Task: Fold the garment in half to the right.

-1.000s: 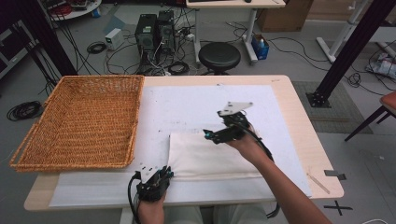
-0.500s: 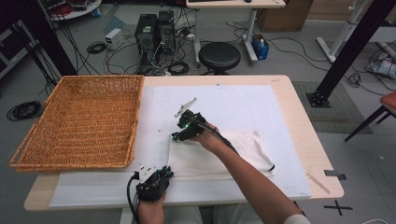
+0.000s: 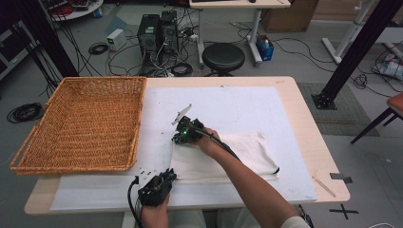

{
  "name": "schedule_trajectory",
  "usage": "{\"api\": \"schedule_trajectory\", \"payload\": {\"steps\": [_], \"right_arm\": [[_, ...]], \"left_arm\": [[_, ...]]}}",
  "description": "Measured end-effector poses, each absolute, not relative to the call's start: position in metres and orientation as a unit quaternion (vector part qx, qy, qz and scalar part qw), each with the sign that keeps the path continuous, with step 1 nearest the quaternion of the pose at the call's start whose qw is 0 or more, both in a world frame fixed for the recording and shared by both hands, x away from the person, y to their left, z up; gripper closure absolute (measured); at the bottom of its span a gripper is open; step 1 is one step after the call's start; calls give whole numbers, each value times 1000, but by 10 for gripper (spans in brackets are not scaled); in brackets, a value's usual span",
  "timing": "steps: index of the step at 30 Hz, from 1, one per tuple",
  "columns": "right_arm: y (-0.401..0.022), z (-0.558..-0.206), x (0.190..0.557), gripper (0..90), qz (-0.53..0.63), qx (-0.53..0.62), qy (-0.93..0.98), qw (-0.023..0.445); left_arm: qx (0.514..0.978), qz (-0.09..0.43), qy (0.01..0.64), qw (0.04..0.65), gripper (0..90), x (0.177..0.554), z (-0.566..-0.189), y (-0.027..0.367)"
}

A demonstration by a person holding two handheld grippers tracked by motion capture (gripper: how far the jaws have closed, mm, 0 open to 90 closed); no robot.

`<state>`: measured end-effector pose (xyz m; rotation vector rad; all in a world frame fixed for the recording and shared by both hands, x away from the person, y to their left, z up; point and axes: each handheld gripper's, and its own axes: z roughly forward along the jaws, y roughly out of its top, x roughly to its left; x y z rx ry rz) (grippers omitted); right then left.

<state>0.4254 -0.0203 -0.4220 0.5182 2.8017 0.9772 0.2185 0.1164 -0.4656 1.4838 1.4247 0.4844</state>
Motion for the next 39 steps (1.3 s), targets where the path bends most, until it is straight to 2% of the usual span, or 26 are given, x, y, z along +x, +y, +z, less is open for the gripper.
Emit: {"api": "schedule_trajectory", "payload": {"steps": [6,14,29,30,39], "right_arm": [[-40,-402,423,863,376,178,907,62],[-85,-375,422,863,445,203,871,53],[-167,-360,415,865,485,236,839,77],[-184,-362,415,865,481,249,836,84],[-247,-382,418,890,474,314,817,100]], "left_arm": [[596,204,567,531,825,217,-436,111],[615,206,517,559,825,222,-402,81],[660,176,457,570,825,240,-390,16],[666,168,452,569,825,244,-391,4],[696,126,437,555,823,261,-407,-50]]}}
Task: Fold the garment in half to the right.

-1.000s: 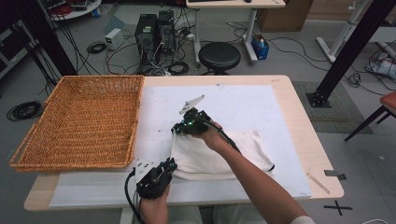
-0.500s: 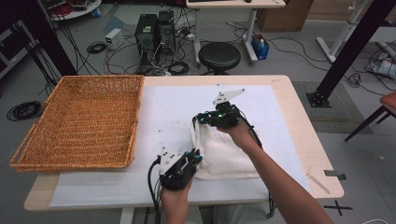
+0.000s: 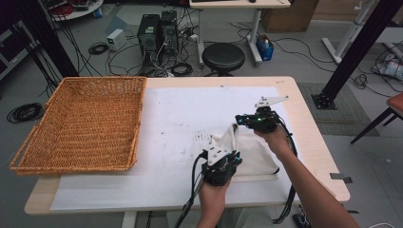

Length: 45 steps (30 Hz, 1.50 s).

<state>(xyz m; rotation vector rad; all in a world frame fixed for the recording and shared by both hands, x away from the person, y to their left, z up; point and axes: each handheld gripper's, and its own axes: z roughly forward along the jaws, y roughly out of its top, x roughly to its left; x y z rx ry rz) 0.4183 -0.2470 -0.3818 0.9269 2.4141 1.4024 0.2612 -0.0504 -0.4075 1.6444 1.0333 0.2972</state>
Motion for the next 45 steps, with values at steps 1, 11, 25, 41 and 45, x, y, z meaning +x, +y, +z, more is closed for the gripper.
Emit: {"api": "schedule_trajectory", "payload": {"steps": [1,11,25,41,45], "right_arm": [[-252,-384,419,890,472,319,816,99],[-285,-398,421,633,448,388,804,56],[-252,-412,424,871,376,350,857,43],[-301,-388,416,868,406,375,828,100],[-309,-391,411,807,394,387,826,112]], "left_arm": [[699,123,436,554,825,263,-409,-56],[706,116,434,547,825,267,-414,-71],[701,119,436,551,825,266,-412,-66],[705,95,423,561,824,279,-416,-116],[698,91,420,572,567,281,-416,-112]]}}
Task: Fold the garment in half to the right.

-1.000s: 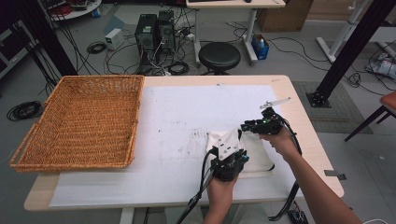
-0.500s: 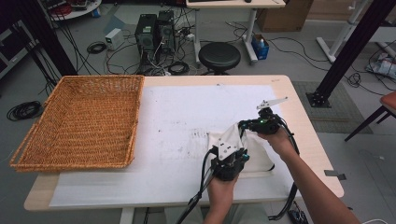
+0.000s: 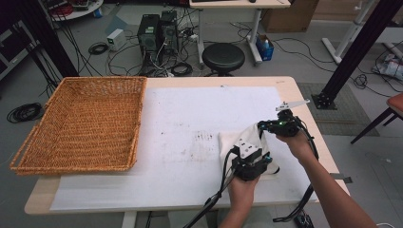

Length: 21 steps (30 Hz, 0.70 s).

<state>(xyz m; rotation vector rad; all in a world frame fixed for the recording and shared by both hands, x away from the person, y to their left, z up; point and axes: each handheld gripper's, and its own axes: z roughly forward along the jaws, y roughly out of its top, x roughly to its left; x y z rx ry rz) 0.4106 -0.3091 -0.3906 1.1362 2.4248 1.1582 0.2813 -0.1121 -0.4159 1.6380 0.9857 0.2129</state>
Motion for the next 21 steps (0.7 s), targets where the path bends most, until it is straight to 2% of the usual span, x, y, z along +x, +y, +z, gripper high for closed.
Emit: {"api": "schedule_trajectory", "payload": {"steps": [2,4,7,8,10,11,12,14,15,16,17,21], "right_arm": [[-317,-391,405,691,400,403,814,120],[-326,-389,396,610,403,421,802,134],[-337,-387,372,602,417,426,789,149],[-339,-387,363,602,423,421,789,149],[-338,-388,352,604,426,418,789,148],[-333,-394,332,617,425,415,794,126],[-329,-399,323,620,424,413,798,111],[-319,-410,310,653,416,403,809,100],[-314,-416,306,707,408,402,814,99],[-312,-422,303,822,397,396,822,101],[-310,-426,301,897,389,388,829,106],[-320,-422,286,900,392,390,823,131]], "left_arm": [[691,108,419,579,429,280,-411,-100],[680,135,419,587,378,279,-406,-83],[672,165,423,586,322,279,-405,-63],[662,185,435,581,307,280,-405,-44],[658,191,443,578,305,281,-406,-34],[652,203,460,568,298,281,-410,-17],[652,203,460,568,298,281,-410,-17],[639,206,483,562,298,282,-417,7],[634,205,492,560,298,282,-419,14],[630,207,499,558,298,281,-421,20],[627,208,504,556,298,281,-422,26],[622,214,514,550,298,277,-425,43]]}}
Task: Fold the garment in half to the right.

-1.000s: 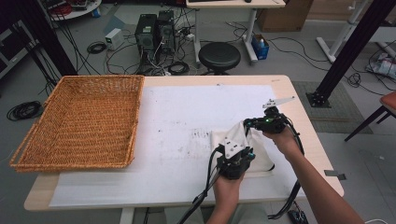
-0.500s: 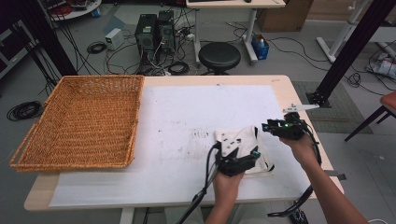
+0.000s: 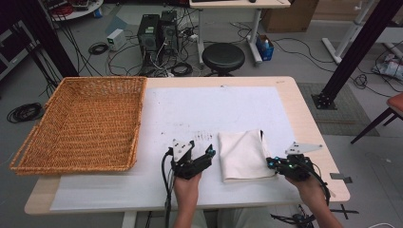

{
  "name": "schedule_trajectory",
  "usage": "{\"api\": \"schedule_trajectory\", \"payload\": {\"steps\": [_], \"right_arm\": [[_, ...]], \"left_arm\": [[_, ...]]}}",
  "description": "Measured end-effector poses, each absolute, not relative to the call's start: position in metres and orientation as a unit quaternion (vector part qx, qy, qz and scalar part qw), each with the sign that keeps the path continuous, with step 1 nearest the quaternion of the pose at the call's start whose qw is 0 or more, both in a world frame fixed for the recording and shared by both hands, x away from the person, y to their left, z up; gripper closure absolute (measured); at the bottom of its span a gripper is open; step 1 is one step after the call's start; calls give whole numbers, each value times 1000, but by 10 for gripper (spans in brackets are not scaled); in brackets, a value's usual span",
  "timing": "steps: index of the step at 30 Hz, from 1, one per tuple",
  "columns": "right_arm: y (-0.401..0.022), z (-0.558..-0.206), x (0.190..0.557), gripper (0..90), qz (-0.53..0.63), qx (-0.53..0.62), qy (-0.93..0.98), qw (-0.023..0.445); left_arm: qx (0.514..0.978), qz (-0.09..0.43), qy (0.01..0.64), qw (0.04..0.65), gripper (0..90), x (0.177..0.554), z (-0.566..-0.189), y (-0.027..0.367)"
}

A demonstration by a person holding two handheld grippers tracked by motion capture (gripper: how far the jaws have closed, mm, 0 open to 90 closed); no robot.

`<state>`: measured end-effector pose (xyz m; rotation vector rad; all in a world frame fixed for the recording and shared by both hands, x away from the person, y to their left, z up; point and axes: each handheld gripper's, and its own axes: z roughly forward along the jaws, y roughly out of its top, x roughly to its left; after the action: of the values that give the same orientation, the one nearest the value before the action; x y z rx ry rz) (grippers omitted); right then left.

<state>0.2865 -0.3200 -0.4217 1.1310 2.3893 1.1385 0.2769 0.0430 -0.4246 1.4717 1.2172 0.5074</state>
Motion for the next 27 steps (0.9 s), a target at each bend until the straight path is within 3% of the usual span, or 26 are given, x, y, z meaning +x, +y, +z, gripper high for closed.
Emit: {"api": "schedule_trajectory", "payload": {"steps": [5,8,9,10,14,15,17,20,24,25,27], "right_arm": [[-334,-418,279,900,361,406,828,140],[-334,-413,282,743,363,417,822,140],[-334,-413,282,743,363,417,822,140],[-331,-403,289,658,389,425,803,151],[-314,-392,327,551,403,437,785,173],[-314,-392,327,551,403,437,785,173],[-295,-403,363,553,389,457,782,165],[-285,-420,384,883,356,453,803,152],[-290,-422,387,885,321,461,804,194],[-291,-423,386,853,314,459,807,200],[-293,-421,381,695,307,463,803,216]], "left_arm": [[611,212,526,552,298,275,-428,53],[608,210,529,554,298,274,-430,57],[609,210,529,553,298,273,-430,58],[607,210,531,553,298,273,-431,61],[602,208,537,554,298,272,-433,66],[602,208,537,554,298,272,-433,66],[599,208,539,555,298,271,-433,69],[598,206,540,555,298,270,-433,71],[600,206,540,554,298,269,-434,72],[600,206,540,553,298,269,-434,72],[600,205,540,553,298,269,-434,72]]}}
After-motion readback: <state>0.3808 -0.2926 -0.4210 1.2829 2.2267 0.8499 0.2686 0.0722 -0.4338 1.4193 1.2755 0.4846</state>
